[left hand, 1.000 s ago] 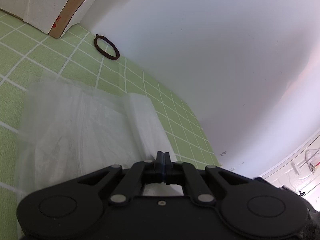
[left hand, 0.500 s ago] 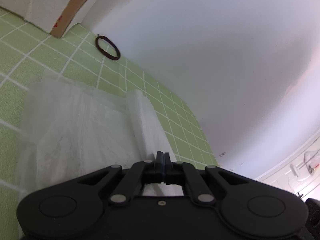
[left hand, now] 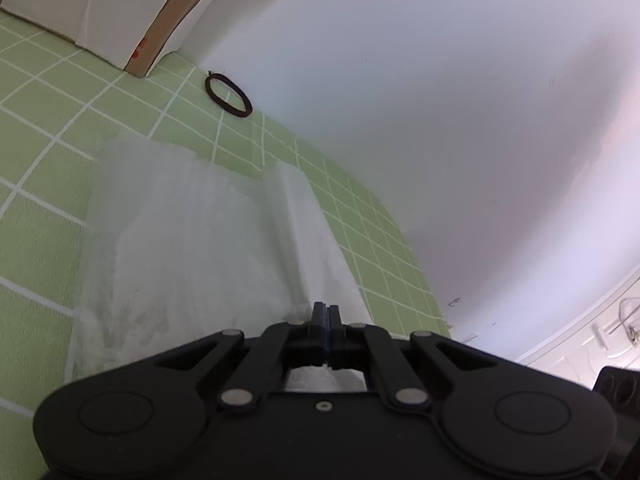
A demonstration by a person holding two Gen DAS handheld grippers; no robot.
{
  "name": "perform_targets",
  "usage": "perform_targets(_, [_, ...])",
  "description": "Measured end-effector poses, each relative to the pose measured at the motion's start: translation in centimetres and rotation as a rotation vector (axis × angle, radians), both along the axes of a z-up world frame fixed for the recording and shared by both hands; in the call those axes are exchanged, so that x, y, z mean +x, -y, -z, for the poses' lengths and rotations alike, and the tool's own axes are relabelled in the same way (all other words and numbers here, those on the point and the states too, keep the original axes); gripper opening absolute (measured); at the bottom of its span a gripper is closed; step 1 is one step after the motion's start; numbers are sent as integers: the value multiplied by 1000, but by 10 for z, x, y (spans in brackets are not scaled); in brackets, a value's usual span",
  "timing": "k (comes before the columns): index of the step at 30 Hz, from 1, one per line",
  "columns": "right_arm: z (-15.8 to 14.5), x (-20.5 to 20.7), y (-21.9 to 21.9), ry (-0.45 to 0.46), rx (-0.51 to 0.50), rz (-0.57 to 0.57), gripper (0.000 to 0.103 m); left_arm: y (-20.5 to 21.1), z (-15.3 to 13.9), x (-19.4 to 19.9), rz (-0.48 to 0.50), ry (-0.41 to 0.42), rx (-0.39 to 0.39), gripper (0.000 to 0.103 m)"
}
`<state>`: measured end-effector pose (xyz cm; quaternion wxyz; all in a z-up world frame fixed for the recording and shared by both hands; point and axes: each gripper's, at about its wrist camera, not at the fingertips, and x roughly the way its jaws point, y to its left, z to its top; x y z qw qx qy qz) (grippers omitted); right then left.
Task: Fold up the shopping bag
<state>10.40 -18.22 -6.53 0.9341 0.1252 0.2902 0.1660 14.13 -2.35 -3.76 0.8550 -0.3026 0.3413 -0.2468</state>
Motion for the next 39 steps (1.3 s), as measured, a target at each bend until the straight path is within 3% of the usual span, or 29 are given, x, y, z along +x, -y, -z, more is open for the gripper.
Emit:
perform_targets(1, [-1,1,6,-2,6,21,42,0,0,0,0,2,2,2])
perform_targets(5, [4,15,22,-40,24,32,41,0,1,1,-1,-12,-9,2])
perform_targets(18, [18,61,41,-134,238,-155,41,14,7,20,81,-23,-69,2])
perform_targets(27, [22,43,50,-165,312,-104,41,18,10,19,35,-20,-85,2])
perform_targets(33, [33,52,59,-205,471,-101,43,8,18,23,12,-63,-204,2])
perform_targets(35, [33,55,56,-204,475,-124,43,2,22,24,-5,-77,-264,2])
perform_targets(39, [28,54,45,-179,388,-125,41,3,22,24,-1,-73,-252,2])
